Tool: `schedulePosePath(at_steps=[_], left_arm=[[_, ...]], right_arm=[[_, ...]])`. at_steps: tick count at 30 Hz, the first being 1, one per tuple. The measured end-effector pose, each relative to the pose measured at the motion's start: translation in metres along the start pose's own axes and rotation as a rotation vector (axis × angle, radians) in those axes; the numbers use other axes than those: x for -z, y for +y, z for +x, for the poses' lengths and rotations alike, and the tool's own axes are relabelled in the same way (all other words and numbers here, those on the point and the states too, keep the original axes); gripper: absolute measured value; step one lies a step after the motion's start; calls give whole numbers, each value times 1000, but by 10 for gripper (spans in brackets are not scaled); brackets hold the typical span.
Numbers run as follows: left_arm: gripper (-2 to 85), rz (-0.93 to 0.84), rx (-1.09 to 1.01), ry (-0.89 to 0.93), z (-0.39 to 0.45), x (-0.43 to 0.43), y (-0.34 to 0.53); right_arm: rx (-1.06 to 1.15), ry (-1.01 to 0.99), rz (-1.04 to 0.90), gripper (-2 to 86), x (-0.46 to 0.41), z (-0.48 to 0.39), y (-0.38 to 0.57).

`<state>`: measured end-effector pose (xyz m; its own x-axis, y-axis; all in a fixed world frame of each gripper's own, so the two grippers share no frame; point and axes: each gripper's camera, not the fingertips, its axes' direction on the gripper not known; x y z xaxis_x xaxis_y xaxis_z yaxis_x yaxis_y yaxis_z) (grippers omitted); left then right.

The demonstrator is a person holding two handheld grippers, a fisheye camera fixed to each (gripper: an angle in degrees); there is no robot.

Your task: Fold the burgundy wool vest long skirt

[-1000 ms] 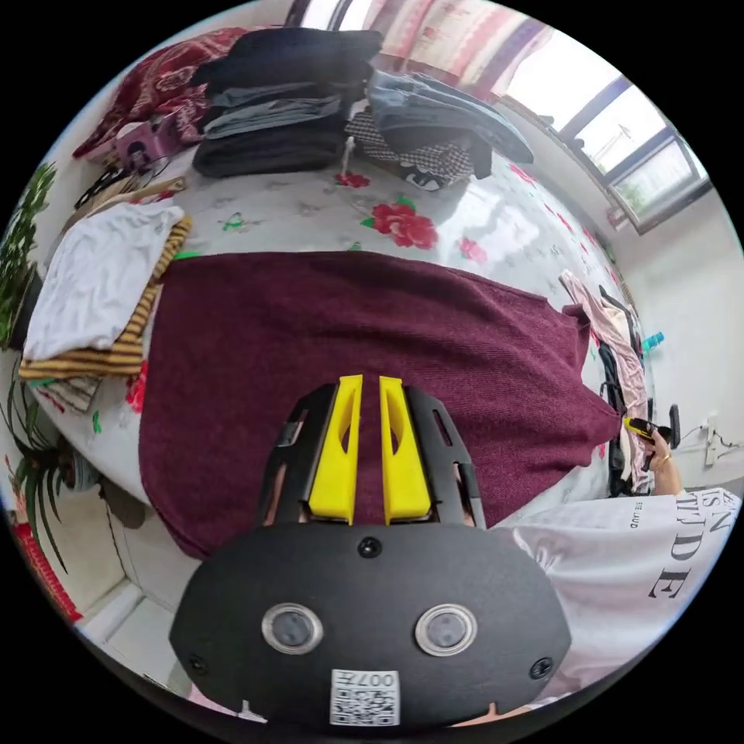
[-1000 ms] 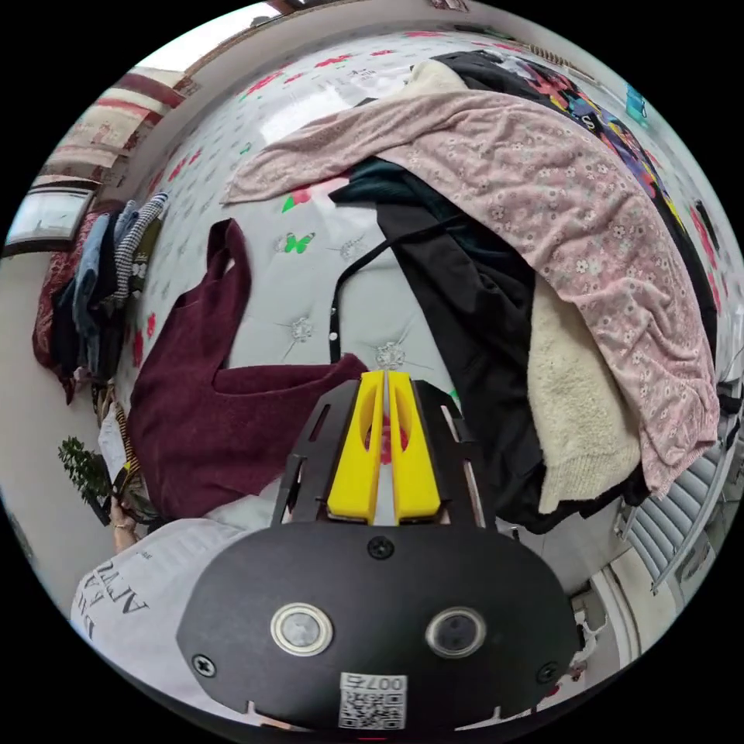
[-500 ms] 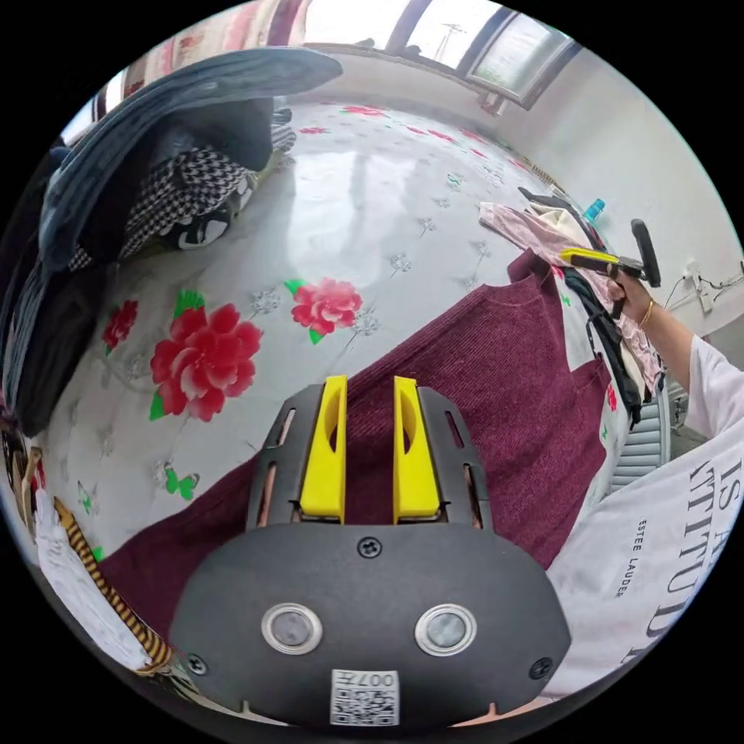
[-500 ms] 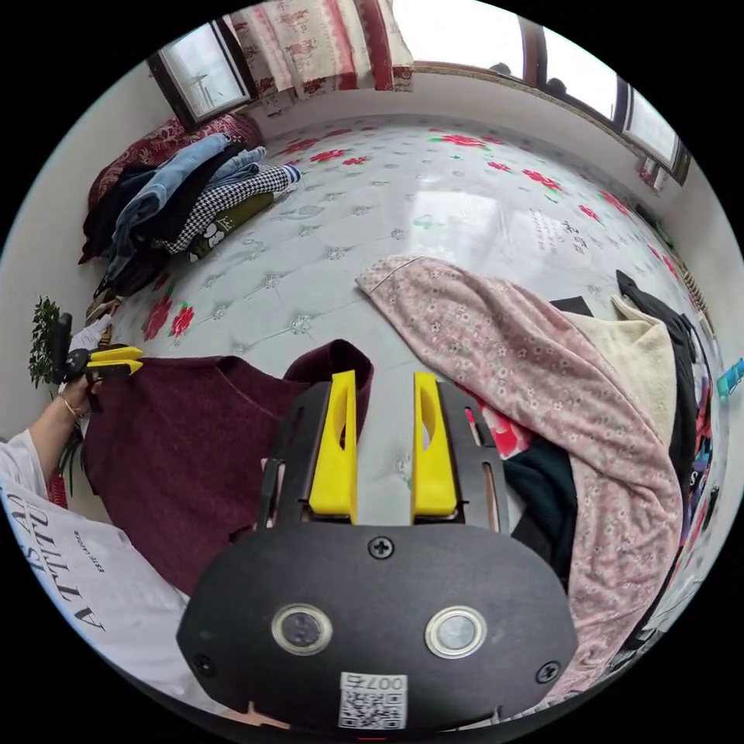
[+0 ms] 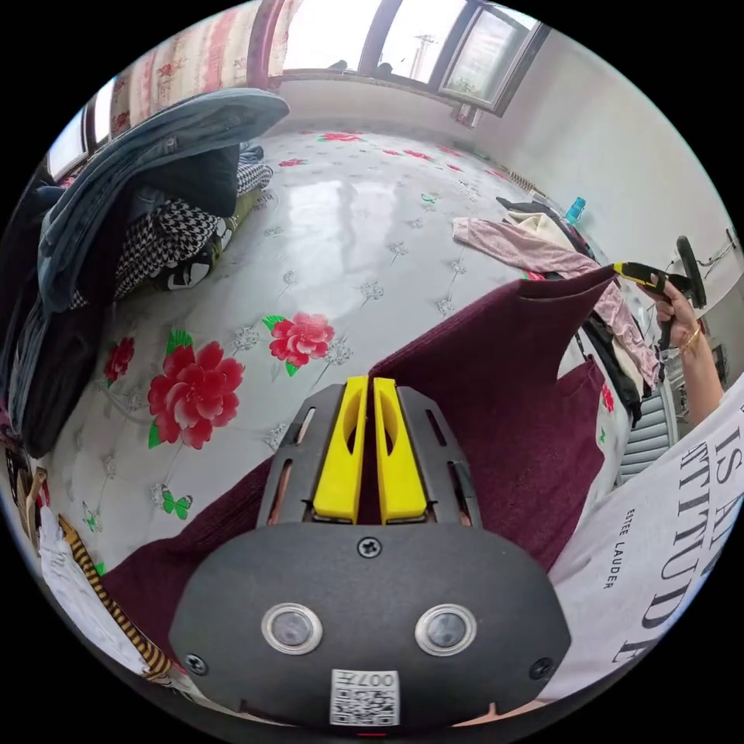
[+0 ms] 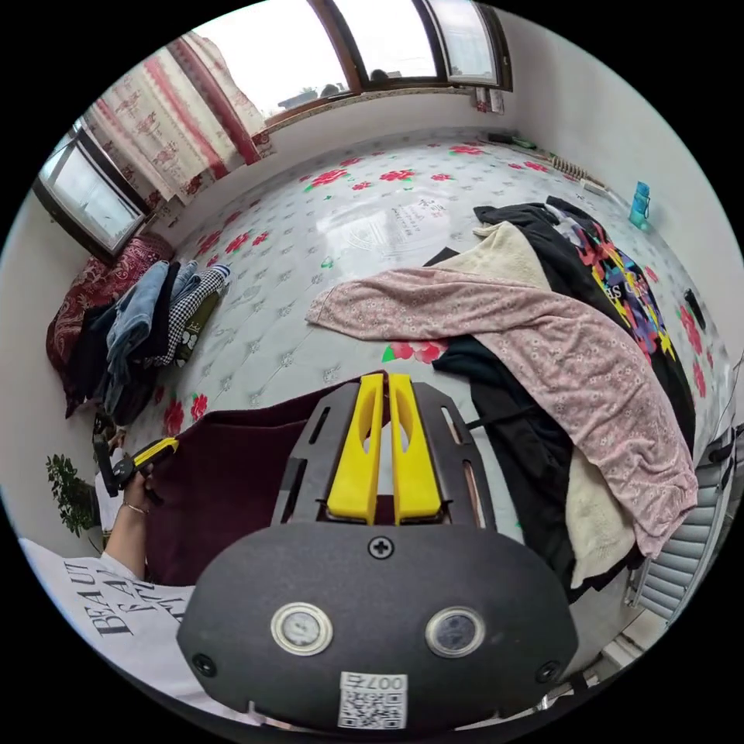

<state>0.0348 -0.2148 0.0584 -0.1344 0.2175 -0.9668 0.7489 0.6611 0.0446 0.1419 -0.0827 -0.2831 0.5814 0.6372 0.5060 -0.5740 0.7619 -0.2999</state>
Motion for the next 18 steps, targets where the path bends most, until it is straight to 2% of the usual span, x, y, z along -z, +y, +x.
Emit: schedulePosePath(at_steps=[4, 8, 10, 15, 18], left_arm=[[-8, -12, 46, 61, -19, -19, -8], [-7, -211, 236, 36, -55, -89, -24], [-6, -207, 287, 51, -66, -90, -29], [-7, -175, 276, 59, -77, -85, -16], [-7, -144, 362, 124, -93, -83, -6]], right_arm=[[44, 82, -62, 29, -21, -4, -25], [30, 89, -229, 75, -132, 9, -76], [32, 125, -284, 78, -162, 10, -84], [114, -44, -17, 69, -132, 12, -74], [214, -122, -24, 66, -130, 19, -72]])
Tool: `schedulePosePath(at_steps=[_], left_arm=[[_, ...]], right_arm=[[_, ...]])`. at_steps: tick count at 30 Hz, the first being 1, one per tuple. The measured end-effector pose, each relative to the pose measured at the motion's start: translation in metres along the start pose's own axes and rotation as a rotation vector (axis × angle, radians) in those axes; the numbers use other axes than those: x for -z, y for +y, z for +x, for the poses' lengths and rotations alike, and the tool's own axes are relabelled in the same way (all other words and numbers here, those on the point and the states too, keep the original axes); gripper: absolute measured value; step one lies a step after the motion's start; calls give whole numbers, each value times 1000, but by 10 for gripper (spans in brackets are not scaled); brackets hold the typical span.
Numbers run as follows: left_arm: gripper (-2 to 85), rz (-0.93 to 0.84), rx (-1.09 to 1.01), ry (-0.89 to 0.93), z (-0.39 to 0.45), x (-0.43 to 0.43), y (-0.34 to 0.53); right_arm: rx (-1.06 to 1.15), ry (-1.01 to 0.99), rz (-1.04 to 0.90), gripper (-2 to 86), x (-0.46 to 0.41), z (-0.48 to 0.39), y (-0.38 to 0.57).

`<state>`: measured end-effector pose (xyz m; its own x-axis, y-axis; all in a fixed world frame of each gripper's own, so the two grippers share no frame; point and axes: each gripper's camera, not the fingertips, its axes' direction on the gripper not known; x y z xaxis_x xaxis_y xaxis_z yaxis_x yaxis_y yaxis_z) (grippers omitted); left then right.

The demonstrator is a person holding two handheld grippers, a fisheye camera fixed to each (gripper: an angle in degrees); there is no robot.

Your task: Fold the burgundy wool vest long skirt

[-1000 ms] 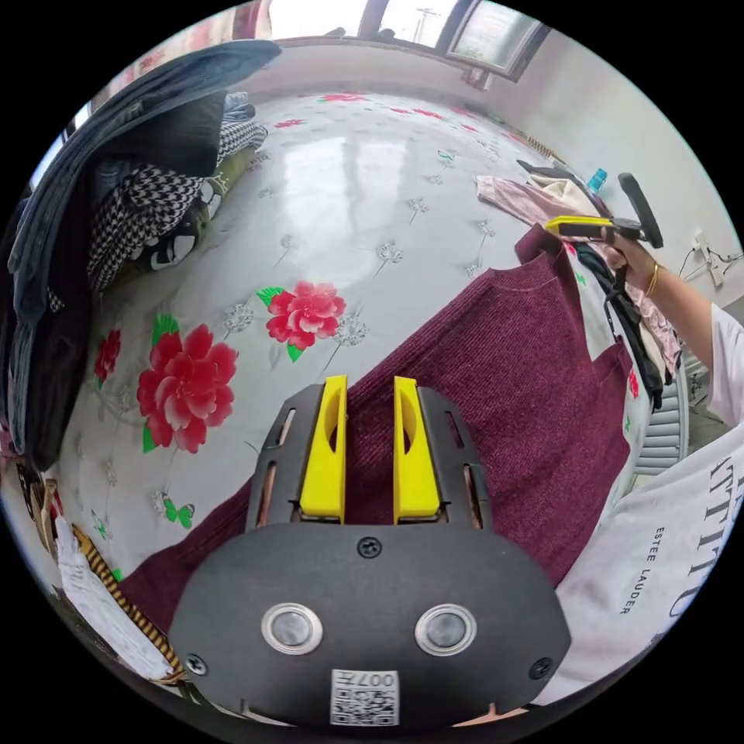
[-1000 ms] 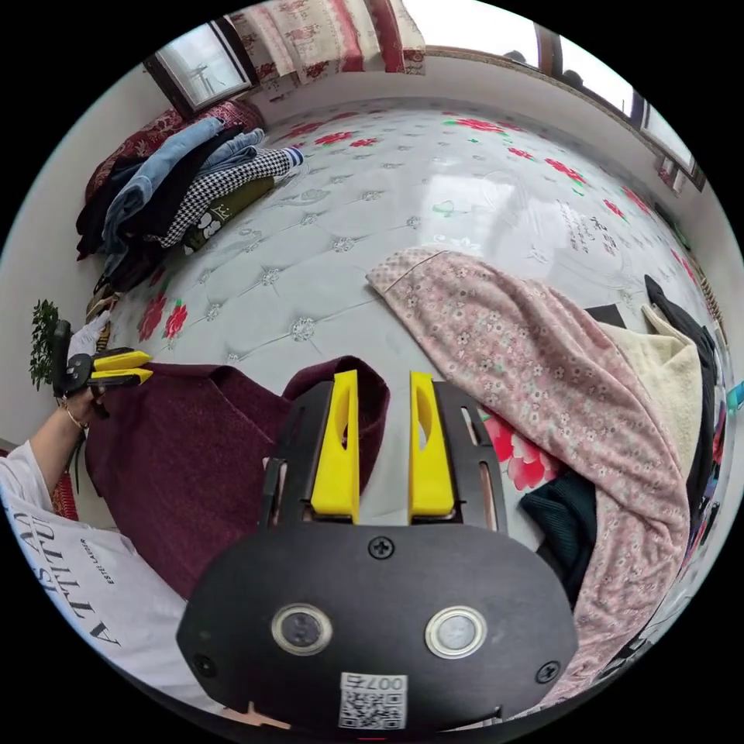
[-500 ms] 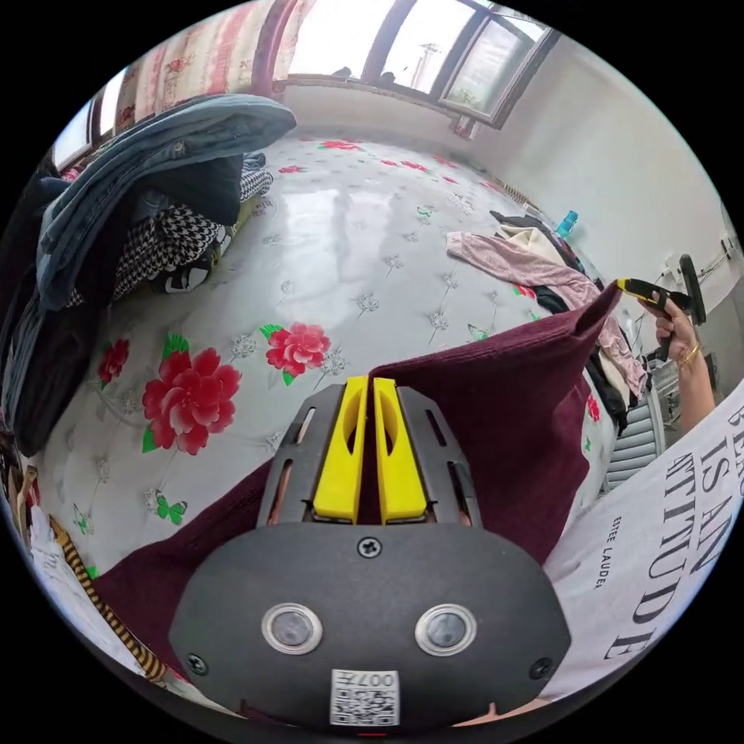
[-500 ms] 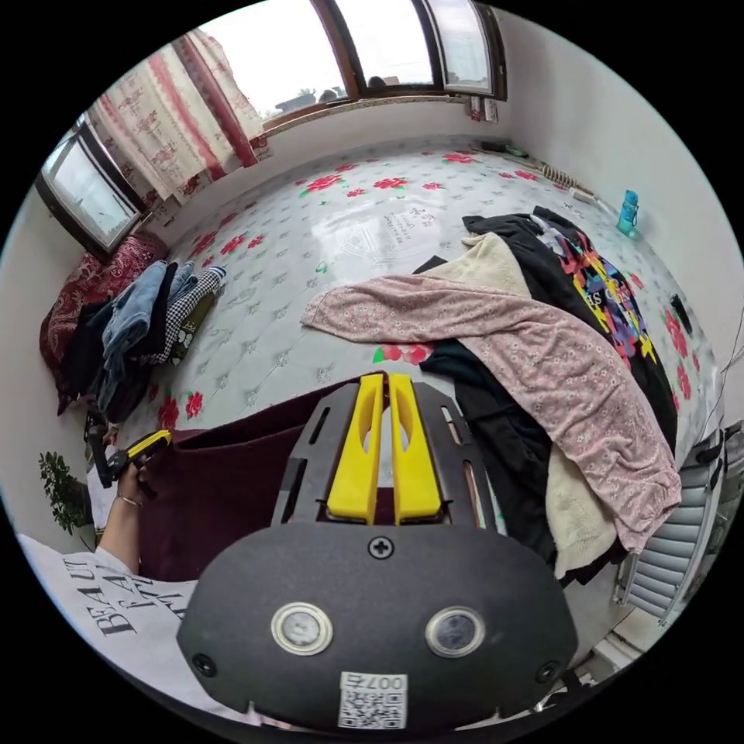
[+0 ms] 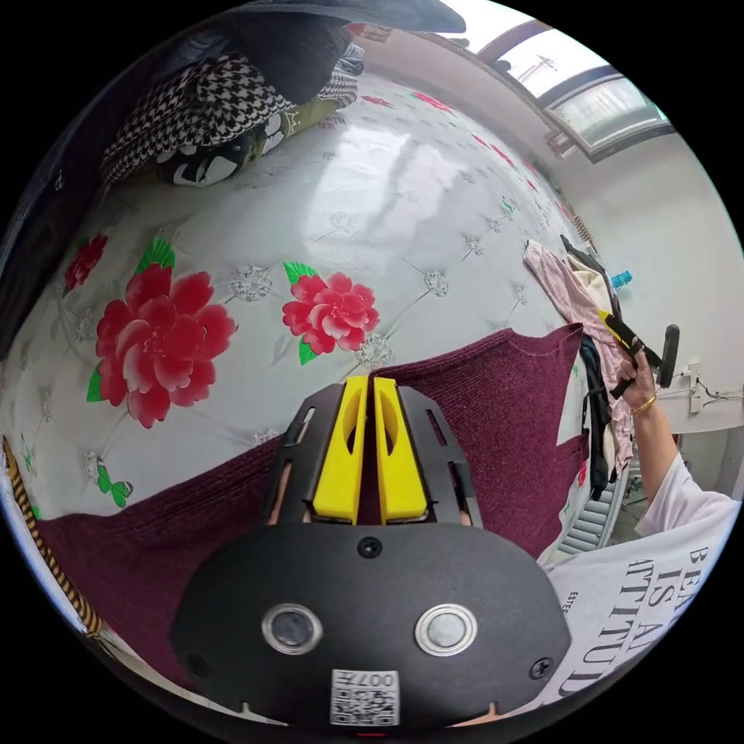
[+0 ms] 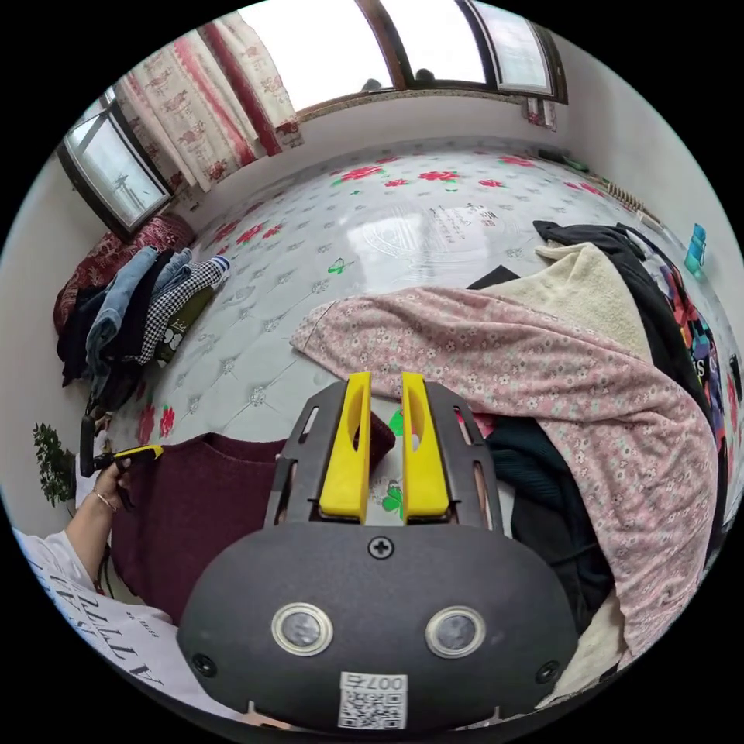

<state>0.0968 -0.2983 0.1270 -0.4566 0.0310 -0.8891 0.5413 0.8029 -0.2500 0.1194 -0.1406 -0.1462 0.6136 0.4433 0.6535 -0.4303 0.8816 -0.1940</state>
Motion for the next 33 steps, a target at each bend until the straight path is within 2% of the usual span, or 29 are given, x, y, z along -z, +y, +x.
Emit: schedulePosePath(at_steps=[5, 9, 14, 16, 18, 20, 23, 25, 29, 33], left_arm=[[-8, 6, 32, 25, -10, 5, 0], [-8, 17, 16, 41, -12, 19, 3], [-8, 33, -34, 28, -7, 34, 4], [-7, 5, -49, -14, -3, 28, -2], [-4, -6, -23, -42, -1, 19, -10], [0, 16, 9, -20, -4, 22, -10], [15, 29, 122, 49, -17, 34, -3], [13, 85, 142, 51, -21, 53, 9], [-2, 239, 150, -15, -28, 112, 55], [-6, 224, 168, -23, -29, 140, 112]], right_arm=[[246, -38, -168, 51, -32, 1, 8], [289, -109, -343, 19, -31, -5, 6], [76, -280, -294, 8, 60, -1, -12], [25, -220, -240, 9, 72, -2, -20], [-53, -34, -175, 13, 54, 2, -33], [-99, 32, -120, 21, 31, 8, -37], [-160, 36, -163, 37, 4, 18, -30], [-155, -16, -126, 44, 14, 18, -13], [-126, 4, -59, 54, 58, 30, 65], [-135, 12, -162, 64, 81, 60, 155]])
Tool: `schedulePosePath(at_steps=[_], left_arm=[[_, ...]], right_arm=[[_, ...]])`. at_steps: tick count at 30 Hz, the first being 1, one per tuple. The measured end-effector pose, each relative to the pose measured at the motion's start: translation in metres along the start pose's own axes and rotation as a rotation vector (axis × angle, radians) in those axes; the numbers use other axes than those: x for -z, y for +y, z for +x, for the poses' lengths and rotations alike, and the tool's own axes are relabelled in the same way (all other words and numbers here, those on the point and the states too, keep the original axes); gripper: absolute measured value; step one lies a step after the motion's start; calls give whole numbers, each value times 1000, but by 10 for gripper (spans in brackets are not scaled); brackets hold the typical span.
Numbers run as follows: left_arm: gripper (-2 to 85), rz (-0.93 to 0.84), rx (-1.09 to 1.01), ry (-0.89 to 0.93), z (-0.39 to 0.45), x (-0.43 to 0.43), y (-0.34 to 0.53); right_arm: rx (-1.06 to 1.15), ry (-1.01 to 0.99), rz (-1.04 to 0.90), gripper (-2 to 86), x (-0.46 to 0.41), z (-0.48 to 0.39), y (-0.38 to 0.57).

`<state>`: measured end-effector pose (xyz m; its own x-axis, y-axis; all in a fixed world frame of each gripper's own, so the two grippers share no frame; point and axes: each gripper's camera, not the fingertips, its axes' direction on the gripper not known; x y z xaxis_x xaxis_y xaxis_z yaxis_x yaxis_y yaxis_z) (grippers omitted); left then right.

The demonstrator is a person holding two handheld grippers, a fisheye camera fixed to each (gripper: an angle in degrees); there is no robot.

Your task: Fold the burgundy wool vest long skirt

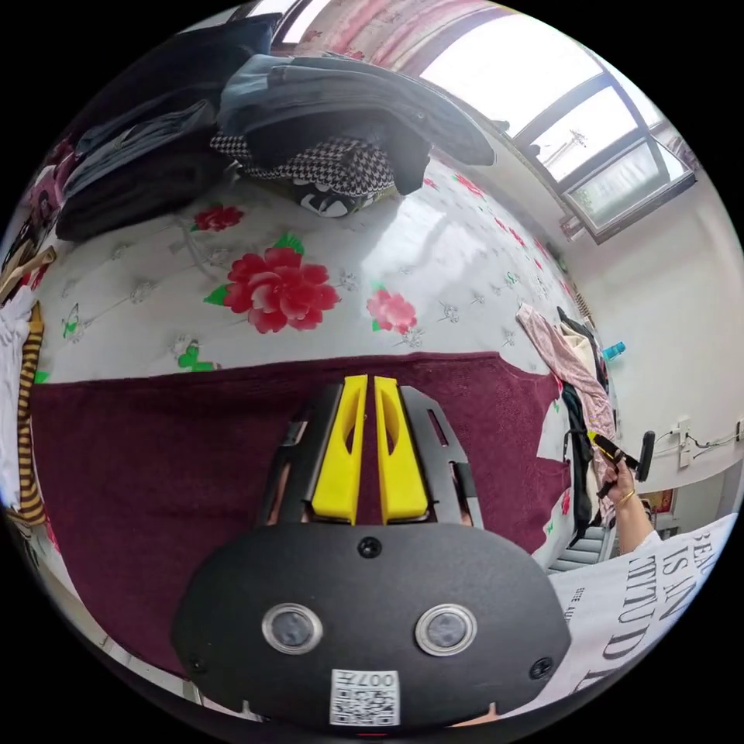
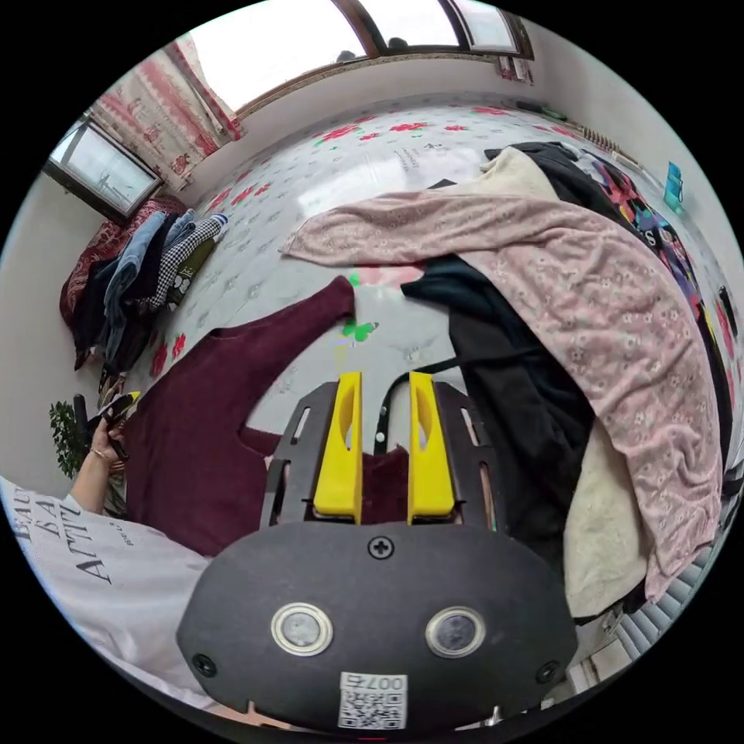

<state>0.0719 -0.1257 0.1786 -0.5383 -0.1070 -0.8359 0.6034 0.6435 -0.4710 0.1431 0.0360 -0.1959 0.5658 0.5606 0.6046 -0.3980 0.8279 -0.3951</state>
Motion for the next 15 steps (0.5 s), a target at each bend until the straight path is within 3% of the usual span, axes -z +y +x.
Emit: schedulePosePath(at_steps=[6, 10, 15], left_arm=[[-9, -163, 62, -37, -2, 20, 83], [-10, -146, 101, -45, -1, 49, 119], [-10, -91, 194, -50, -12, 94, 161]], right_arm=[[-15, -40, -105, 67, -21, 35, 45], [14, 69, -132, 45, -39, 29, 40], [87, -61, -82, 4, -14, 0, 32]])
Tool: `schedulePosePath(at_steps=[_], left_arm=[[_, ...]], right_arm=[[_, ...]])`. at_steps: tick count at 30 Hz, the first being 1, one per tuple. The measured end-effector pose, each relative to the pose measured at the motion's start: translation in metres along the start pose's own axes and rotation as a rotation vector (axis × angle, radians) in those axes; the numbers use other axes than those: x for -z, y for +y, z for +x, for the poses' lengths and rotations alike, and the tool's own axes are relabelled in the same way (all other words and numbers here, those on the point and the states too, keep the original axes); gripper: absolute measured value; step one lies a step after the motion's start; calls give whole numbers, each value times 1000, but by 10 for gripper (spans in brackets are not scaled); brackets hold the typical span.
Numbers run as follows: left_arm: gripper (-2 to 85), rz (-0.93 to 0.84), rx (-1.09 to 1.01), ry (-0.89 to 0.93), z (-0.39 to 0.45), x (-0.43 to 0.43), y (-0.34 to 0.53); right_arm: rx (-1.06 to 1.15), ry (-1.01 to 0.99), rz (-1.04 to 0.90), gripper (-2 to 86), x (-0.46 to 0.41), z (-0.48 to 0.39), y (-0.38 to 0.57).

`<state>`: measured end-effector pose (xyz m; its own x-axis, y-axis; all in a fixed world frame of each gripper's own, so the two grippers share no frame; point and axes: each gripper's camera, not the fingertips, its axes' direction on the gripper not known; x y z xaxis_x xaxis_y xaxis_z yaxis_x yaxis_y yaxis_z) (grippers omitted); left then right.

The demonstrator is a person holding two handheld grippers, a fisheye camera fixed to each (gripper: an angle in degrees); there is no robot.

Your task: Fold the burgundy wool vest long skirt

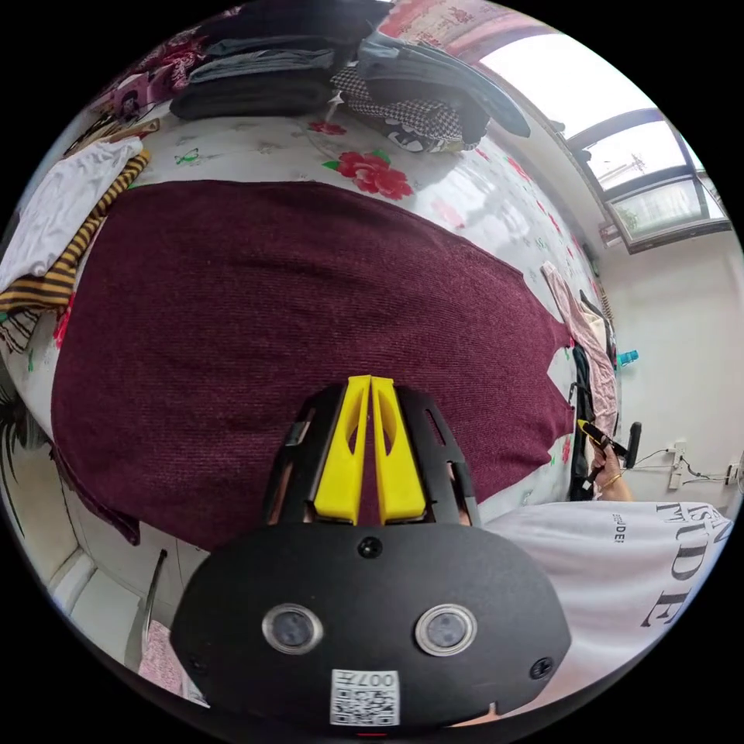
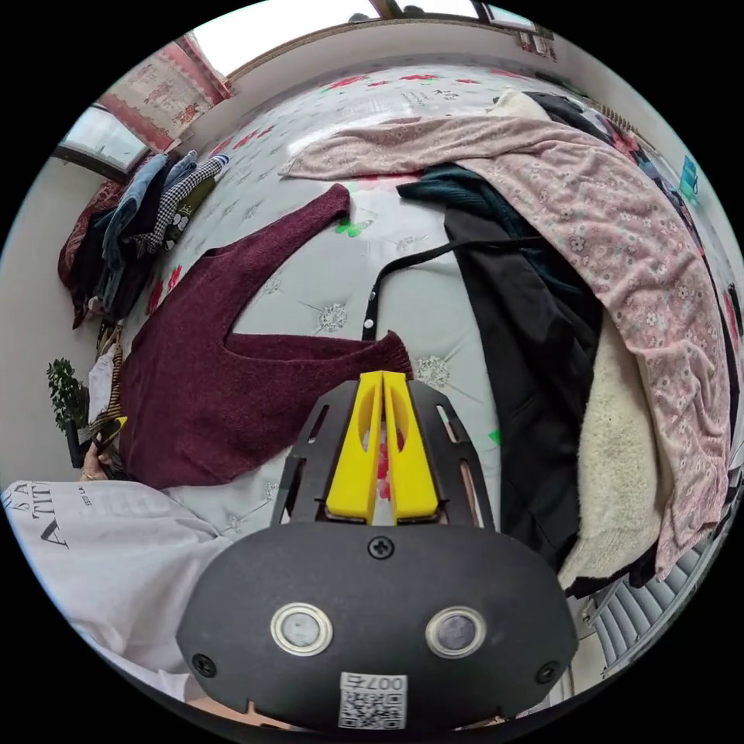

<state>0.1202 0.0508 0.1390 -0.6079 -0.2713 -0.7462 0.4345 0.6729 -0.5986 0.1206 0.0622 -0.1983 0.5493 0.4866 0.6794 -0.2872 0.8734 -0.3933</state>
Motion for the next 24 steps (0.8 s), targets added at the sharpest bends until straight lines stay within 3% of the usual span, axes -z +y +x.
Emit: schedulePosePath(at_steps=[5, 8, 11, 17, 24], left_arm=[[-10, 27, 63, 1, -20, 26, 32], [-10, 45, 107, 22, -31, 37, 45], [-10, 66, 132, 57, -38, 45, 52], [-10, 35, 112, 34, -28, 61, 58], [-10, -55, 41, -54, 11, 69, 53]], right_arm=[[225, -129, 150, 1, 56, -81, -7], [325, 48, 179, 4, 57, -126, -9], [220, 250, 155, 15, 23, -105, -16], [-159, 148, 58, 64, -37, 24, -8], [-162, 156, 26, 16, -71, 57, -2]])
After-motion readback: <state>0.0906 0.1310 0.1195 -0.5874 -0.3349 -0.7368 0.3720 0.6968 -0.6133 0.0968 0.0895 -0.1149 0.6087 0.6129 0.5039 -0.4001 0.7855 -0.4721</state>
